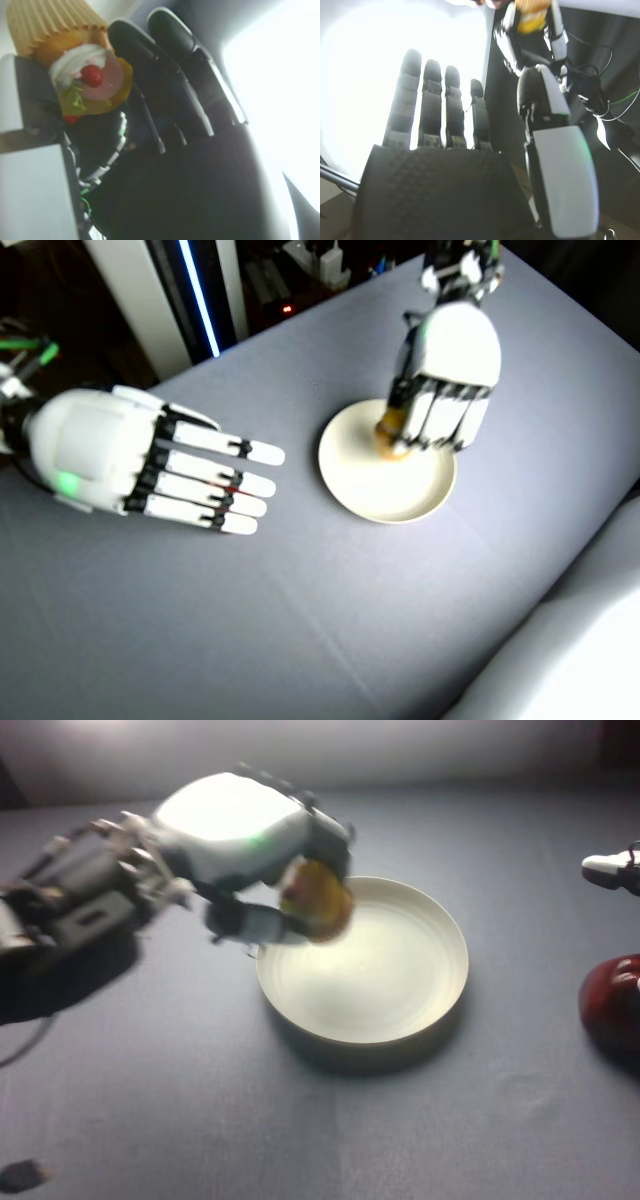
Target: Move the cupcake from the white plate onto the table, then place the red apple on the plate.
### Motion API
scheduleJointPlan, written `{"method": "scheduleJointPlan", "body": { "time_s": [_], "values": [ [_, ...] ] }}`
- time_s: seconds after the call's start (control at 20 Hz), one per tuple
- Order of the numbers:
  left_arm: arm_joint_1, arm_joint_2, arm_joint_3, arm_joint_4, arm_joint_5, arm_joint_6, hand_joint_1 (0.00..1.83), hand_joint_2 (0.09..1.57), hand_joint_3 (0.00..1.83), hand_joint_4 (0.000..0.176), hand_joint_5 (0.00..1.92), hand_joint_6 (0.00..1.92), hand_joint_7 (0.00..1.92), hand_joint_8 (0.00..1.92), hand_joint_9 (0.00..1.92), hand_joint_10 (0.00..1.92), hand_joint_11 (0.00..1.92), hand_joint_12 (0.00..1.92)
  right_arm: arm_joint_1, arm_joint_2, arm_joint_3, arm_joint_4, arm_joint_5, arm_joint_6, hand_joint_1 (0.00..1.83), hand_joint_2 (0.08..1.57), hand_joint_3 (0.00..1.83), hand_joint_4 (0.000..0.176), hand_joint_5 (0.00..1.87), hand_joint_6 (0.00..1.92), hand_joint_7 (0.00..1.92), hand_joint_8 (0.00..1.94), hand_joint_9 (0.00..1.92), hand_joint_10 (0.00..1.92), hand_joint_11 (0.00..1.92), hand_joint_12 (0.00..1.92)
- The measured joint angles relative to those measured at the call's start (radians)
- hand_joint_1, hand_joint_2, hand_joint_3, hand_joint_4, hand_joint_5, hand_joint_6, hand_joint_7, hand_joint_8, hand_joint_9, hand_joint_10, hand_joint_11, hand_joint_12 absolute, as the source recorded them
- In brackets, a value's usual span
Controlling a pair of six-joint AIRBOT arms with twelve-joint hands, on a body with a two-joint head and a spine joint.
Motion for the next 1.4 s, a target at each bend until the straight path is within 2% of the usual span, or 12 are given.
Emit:
{"method": "scheduleJointPlan", "body": {
  "time_s": [0.1,0.2,0.25,0.35,0.6,0.75,0.8,1.0,1.05,1.1,1.15,1.4],
  "values": [
    [0.056,0.099,-0.054,-0.037,-0.08,0.033,1.19,1.2,0.0,0.0,0.77,1.21,0.89,1.24,0.86,0.65,0.58,1.36,0.0,0.0,-0.002,0.002,0.001,0.003,0.77,1.28,0.0,0.069,0.24,0.0,0.28,0.0,0.31,0.0,0.31,0.08],
    [0.077,0.109,-0.055,-0.083,-0.053,0.051,1.2,1.21,0.0,0.0,0.84,1.03,0.8,1.46,0.68,1.1,0.47,1.64,0.0,0.0,-0.003,0.004,-0.002,0.003,0.76,1.28,0.0,0.08,0.24,0.0,0.28,0.0,0.32,0.01,0.32,0.08],
    [0.084,0.117,-0.068,-0.08,-0.055,0.059,1.2,1.19,0.0,0.0,0.83,1.08,0.84,1.35,0.72,0.99,0.49,1.59,0.0,0.0,-0.007,0.0,0.005,0.003,0.76,1.27,0.0,0.067,0.24,0.0,0.28,0.0,0.33,0.01,0.32,0.08],
    [0.126,0.149,-0.119,-0.106,-0.101,0.099,1.36,1.14,0.0,0.0,0.9,0.96,0.94,1.08,0.85,1.34,0.63,1.47,0.0,-0.001,-0.009,-0.006,0.005,0.003,0.77,1.27,0.0,0.059,0.25,0.0,0.29,0.0,0.35,0.01,0.33,0.08],
    [0.29,0.231,-0.18,-0.252,-0.142,0.17,1.24,1.11,0.0,0.0,0.98,0.84,1.0,1.1,1.02,0.72,0.85,1.3,-0.004,-0.001,-0.009,0.022,0.003,0.004,0.78,1.27,0.0,0.068,0.23,0.0,0.28,0.0,0.34,0.01,0.32,0.07],
    [0.339,0.236,-0.192,-0.289,-0.13,0.203,1.26,1.1,0.0,0.0,0.98,0.8,1.04,1.07,1.08,0.69,0.91,1.31,-0.004,-0.003,-0.013,0.005,0.002,0.01,0.79,1.27,0.0,0.08,0.23,0.0,0.28,0.0,0.33,0.0,0.31,0.06],
    [0.35,0.236,-0.193,-0.306,-0.13,0.219,1.37,1.08,0.0,0.0,1.02,0.63,1.03,0.93,1.08,1.06,0.97,1.24,-0.004,-0.003,-0.013,0.007,0.002,0.01,0.79,1.27,0.0,0.08,0.23,0.0,0.28,0.0,0.34,0.0,0.3,0.06],
    [0.398,0.243,-0.214,-0.349,-0.145,0.238,1.27,1.11,0.0,0.0,0.97,0.77,1.02,1.14,1.05,0.79,0.93,1.32,-0.014,-0.003,-0.013,0.018,0.005,0.01,0.79,1.26,0.0,0.085,0.24,0.0,0.28,0.0,0.34,0.0,0.31,0.06],
    [0.411,0.244,-0.215,-0.361,-0.16,0.237,1.34,1.1,0.0,0.0,0.85,0.28,0.98,1.05,0.9,0.64,0.71,1.29,-0.015,-0.003,-0.013,0.017,0.001,0.01,0.8,1.26,0.0,0.073,0.24,0.0,0.28,0.0,0.34,0.0,0.31,0.06],
    [0.417,0.246,-0.215,-0.369,-0.166,0.236,1.13,1.01,0.0,0.0,0.73,0.07,0.73,0.42,0.74,0.46,0.46,1.23,-0.015,-0.003,-0.013,0.015,0.001,0.01,0.79,1.27,0.0,0.074,0.24,0.0,0.28,0.0,0.34,0.0,0.31,0.06],
    [0.424,0.248,-0.215,-0.377,-0.171,0.236,1.04,0.96,0.0,0.0,0.67,0.02,0.71,0.14,0.7,0.32,0.36,1.18,-0.015,-0.003,-0.013,0.014,0.003,0.01,0.79,1.27,0.0,0.086,0.24,0.0,0.28,0.0,0.34,0.0,0.31,0.06],
    [0.436,0.248,-0.215,-0.389,-0.169,0.242,0.73,0.86,0.0,0.062,0.35,0.0,0.44,0.0,0.47,0.0,0.09,1.03,-0.015,-0.003,-0.013,0.015,0.003,0.011,0.8,1.27,0.0,0.08,0.24,0.0,0.28,0.0,0.34,0.0,0.31,0.05]
  ]
}}
